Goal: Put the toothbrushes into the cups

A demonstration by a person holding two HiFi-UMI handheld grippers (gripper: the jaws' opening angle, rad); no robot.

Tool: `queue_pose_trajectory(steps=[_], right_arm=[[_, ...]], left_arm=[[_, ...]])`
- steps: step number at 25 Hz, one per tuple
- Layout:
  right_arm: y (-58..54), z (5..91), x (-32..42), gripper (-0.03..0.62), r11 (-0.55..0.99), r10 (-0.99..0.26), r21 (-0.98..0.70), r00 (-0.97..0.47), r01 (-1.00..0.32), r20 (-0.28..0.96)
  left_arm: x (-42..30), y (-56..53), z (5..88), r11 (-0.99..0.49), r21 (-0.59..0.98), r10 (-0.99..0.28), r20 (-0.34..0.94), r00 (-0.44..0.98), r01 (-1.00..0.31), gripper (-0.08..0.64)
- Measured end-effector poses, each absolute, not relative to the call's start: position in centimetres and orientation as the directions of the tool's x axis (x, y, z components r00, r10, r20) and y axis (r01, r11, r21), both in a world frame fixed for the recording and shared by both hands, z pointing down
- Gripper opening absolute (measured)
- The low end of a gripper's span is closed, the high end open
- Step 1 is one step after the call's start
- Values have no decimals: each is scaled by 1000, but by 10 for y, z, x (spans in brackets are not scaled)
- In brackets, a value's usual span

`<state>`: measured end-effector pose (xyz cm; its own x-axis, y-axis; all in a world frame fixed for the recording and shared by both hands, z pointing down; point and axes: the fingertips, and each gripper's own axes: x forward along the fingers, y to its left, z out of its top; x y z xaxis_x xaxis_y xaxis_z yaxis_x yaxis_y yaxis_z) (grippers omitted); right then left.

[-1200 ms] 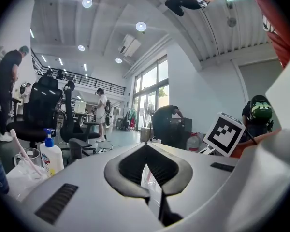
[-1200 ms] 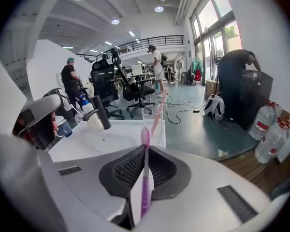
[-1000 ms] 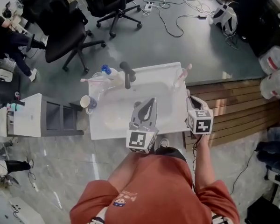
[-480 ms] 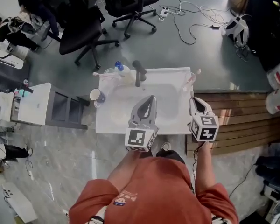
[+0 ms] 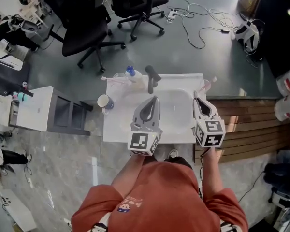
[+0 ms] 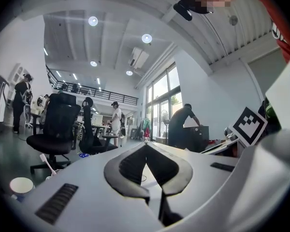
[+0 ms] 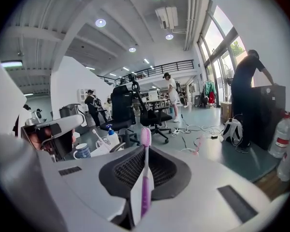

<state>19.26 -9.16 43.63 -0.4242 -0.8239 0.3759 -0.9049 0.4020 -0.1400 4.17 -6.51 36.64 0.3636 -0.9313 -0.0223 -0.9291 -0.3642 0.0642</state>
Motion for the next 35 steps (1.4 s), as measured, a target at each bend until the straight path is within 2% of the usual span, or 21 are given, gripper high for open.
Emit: queue_pose_trajectory(steps=[6, 14, 35], right_arm=[[-111, 418, 141, 34, 436, -834, -140, -458, -889, 309], [-136, 398, 61, 34, 517, -804, -132, -532, -846, 265], [-142, 386, -153, 35, 733, -638, -129, -740, -668, 213]], left_arm=[[-13, -82, 362, -323, 58, -947, -25, 322, -945, 18], [-97, -94, 363, -199, 63, -980, -1, 199, -978, 18], [-304, -54, 370, 112, 50, -994, 0, -112, -993, 18]])
